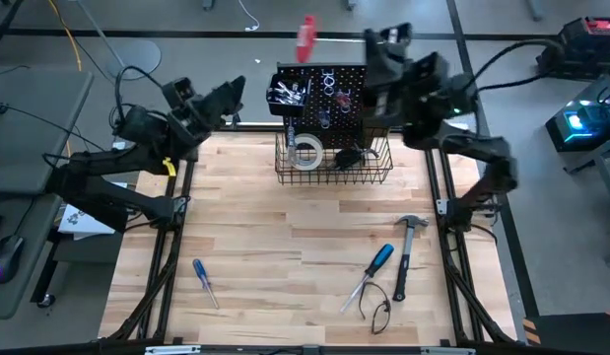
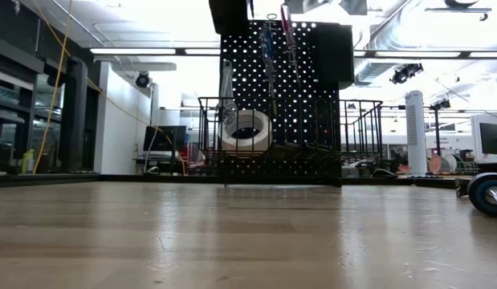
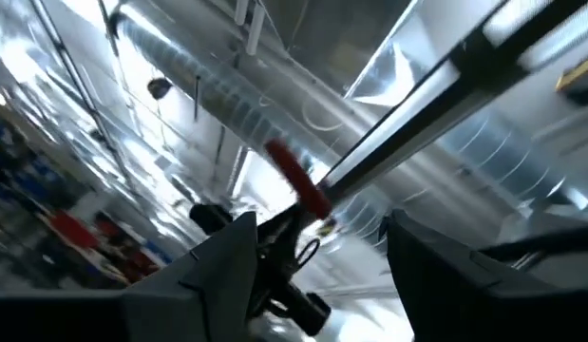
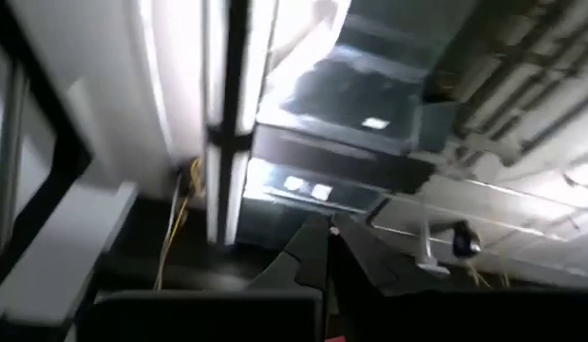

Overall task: Hang tools onto peg board
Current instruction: Put the red allen wrench in the right black bin on the pegboard

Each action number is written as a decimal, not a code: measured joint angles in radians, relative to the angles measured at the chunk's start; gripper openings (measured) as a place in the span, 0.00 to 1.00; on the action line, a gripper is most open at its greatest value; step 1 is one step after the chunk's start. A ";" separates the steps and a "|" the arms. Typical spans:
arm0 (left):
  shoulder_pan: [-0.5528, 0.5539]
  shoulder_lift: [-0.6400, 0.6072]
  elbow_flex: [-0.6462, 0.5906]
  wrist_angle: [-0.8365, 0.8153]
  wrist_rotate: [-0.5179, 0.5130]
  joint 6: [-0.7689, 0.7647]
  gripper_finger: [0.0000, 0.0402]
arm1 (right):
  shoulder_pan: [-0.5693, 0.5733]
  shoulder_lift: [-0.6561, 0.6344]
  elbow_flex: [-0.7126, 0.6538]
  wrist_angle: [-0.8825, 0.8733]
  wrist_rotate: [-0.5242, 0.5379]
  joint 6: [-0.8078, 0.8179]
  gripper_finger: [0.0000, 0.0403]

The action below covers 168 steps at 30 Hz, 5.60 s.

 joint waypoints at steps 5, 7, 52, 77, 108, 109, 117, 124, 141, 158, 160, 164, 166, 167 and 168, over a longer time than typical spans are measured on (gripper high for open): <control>0.034 0.007 0.046 0.003 0.020 -0.093 0.56 | 0.032 0.173 0.345 -0.318 -0.068 -0.082 0.00; 0.045 0.007 0.060 -0.002 0.048 -0.116 0.57 | 0.031 0.225 0.464 -0.453 -0.105 -0.070 0.00; 0.124 0.002 0.079 -0.252 0.261 -0.202 0.11 | 0.042 0.243 0.399 -0.595 -0.127 -0.040 0.03; 0.242 0.025 0.224 -1.374 0.433 0.372 0.11 | 0.048 0.055 0.398 -1.740 0.009 0.115 0.49; 0.085 0.262 0.553 -1.505 0.299 0.743 0.11 | 0.054 0.199 0.399 -1.741 -0.083 0.188 0.30; 0.084 0.262 0.553 -1.505 0.299 0.743 0.11 | 0.054 0.199 0.399 -1.737 -0.083 0.188 0.30; 0.073 0.262 0.553 -1.472 0.299 0.743 0.11 | 0.054 0.210 0.399 -1.744 -0.084 0.186 0.24; 0.073 0.262 0.553 -1.476 0.292 0.743 0.11 | 0.054 0.214 0.399 -1.735 -0.084 0.187 0.14; 0.073 0.261 0.552 -1.491 0.262 0.754 0.11 | 0.049 0.214 0.399 -1.731 -0.084 0.188 0.05; 0.073 0.261 0.552 -1.464 0.247 0.752 0.11 | 0.050 0.214 0.399 -1.732 -0.087 0.176 0.11; 0.073 0.261 0.552 -1.463 0.249 0.753 0.11 | 0.050 0.214 0.399 -1.730 -0.084 0.166 0.05; 0.073 0.261 0.552 -1.465 0.249 0.760 0.11 | 0.050 0.214 0.399 -1.731 -0.083 0.167 0.01; 0.073 0.261 0.552 -1.464 0.249 0.760 0.11 | 0.050 0.212 0.399 -1.732 -0.084 0.169 0.00; 0.073 0.261 0.552 -1.464 0.249 0.760 0.11 | 0.050 0.211 0.399 -1.733 -0.084 0.173 0.00; 0.073 0.261 0.552 -1.463 0.249 0.760 0.11 | 0.050 0.211 0.399 -1.733 -0.084 0.177 0.00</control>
